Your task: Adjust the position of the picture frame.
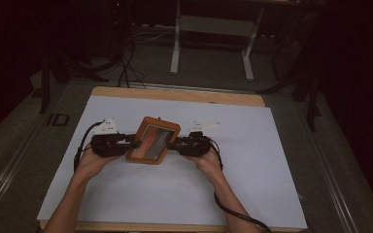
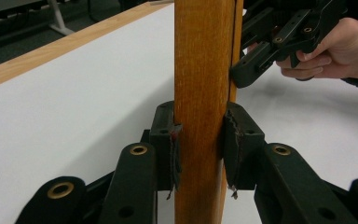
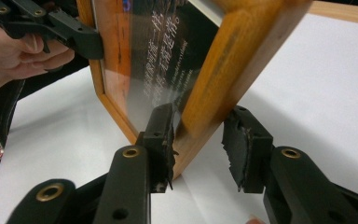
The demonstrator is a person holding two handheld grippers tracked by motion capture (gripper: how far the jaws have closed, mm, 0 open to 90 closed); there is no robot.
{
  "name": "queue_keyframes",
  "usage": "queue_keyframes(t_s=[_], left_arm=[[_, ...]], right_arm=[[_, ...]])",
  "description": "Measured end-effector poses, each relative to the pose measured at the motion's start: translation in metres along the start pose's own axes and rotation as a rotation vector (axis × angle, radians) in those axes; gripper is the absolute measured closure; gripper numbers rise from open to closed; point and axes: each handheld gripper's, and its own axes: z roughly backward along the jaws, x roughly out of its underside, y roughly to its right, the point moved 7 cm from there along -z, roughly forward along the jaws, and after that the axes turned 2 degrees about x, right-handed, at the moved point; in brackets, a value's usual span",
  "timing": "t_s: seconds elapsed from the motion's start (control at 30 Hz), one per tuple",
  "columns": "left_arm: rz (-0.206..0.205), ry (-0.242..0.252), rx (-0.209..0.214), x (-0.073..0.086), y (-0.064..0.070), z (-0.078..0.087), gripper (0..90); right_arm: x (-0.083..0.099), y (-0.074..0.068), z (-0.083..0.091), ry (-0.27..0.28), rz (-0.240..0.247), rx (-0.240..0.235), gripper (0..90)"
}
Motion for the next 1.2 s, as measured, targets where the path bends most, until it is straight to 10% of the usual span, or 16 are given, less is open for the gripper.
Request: queue_keyframes(t_s=[0.63, 1.2], left_arm=[[0.054, 0.003, 0.025, 0.007, -0.005, -0.002, 69.1], [0.196, 0.098, 0.124, -0.006, 0.013, -0.038, 68.7]], right_arm=[[0.003, 0.001, -0.007, 0.048, -0.03, -0.102, 64.0], [-0.005, 0.009, 0.045, 0.074, -0.07, -0.026, 65.2]])
